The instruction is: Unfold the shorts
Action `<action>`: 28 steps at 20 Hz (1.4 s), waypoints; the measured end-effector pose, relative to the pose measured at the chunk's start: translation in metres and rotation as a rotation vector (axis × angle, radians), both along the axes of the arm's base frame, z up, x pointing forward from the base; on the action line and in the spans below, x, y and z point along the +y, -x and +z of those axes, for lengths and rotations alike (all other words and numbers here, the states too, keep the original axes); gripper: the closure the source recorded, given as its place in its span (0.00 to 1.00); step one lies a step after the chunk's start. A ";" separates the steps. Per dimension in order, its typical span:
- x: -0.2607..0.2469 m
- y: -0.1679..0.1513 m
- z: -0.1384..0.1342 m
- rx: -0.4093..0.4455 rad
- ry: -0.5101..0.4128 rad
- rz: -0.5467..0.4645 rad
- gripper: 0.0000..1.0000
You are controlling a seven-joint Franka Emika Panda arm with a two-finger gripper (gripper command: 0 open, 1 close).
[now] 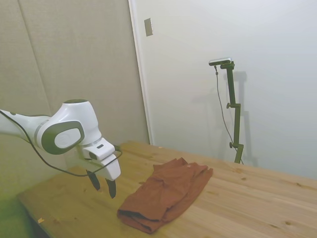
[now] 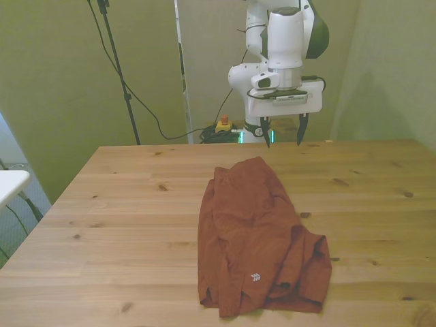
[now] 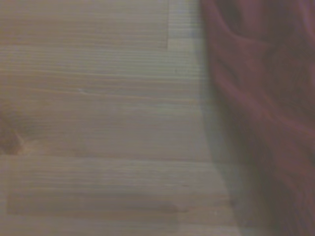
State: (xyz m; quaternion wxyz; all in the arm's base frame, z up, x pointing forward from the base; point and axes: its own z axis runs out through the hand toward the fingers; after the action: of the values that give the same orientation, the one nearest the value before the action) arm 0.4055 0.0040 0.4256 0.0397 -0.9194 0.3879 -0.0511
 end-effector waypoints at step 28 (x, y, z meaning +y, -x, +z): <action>-0.315 -0.057 -0.060 0.067 -0.561 -0.178 0.00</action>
State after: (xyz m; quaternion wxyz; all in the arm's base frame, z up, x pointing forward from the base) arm 0.4623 -0.3110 0.3657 0.2750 -0.8361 0.4669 0.0851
